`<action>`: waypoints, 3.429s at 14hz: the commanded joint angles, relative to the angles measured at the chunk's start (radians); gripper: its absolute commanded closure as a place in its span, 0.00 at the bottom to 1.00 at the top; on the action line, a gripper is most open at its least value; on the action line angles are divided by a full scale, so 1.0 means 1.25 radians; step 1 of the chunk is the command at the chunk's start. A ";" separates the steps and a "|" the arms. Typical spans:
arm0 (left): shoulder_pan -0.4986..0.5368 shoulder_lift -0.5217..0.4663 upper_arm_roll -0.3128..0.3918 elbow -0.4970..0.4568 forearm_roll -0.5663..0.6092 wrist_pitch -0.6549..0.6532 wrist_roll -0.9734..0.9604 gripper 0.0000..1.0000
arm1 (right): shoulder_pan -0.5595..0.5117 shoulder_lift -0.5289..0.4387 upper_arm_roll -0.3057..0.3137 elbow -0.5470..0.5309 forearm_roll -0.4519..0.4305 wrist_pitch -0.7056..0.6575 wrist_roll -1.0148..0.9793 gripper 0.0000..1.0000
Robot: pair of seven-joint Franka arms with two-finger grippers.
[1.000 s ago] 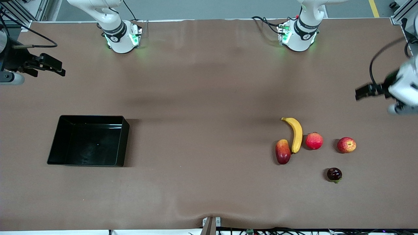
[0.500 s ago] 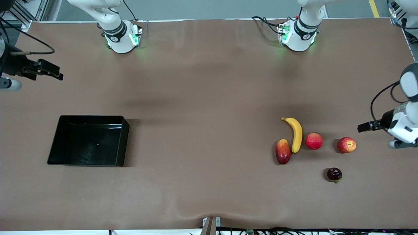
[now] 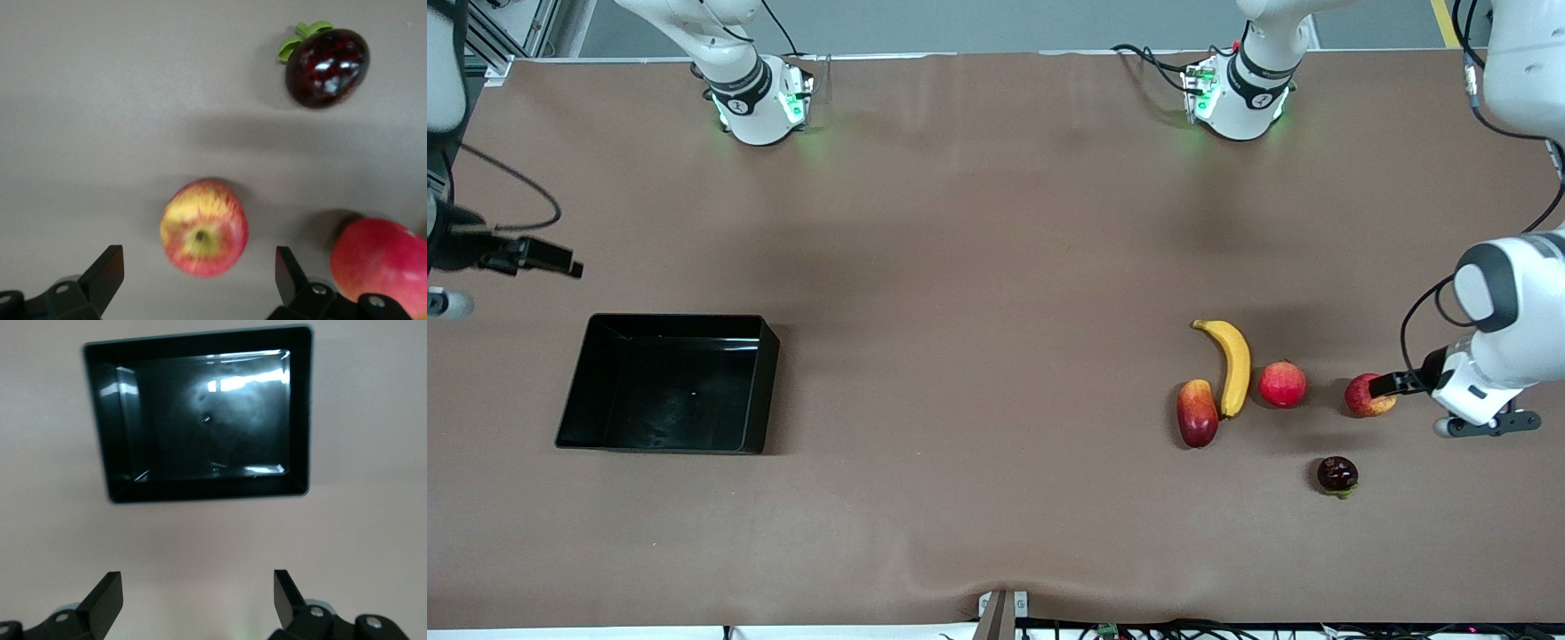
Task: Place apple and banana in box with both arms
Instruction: 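Grasp the apple with the left gripper while the right gripper nears the tray, then carry the apple with the left gripper while the right gripper rises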
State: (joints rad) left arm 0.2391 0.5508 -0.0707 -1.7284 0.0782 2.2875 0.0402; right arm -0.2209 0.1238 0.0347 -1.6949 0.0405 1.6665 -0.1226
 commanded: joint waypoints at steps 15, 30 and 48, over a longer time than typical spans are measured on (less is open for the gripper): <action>0.008 -0.054 -0.013 0.014 0.009 -0.091 0.092 1.00 | -0.119 0.339 0.014 -0.036 -0.079 0.355 -0.129 0.00; 0.008 -0.312 -0.151 0.034 -0.016 -0.420 -0.061 1.00 | -0.103 0.269 0.029 -0.060 -0.073 0.297 -0.128 1.00; 0.006 -0.317 -0.391 0.001 -0.049 -0.444 -0.477 1.00 | 0.417 0.141 0.093 -0.036 0.084 0.192 0.298 1.00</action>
State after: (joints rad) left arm 0.2379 0.1774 -0.5263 -1.7119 0.0365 1.7471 -0.5201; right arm 0.2535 0.3039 0.1614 -1.7425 0.1149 1.9073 0.2028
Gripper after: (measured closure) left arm 0.247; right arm 0.969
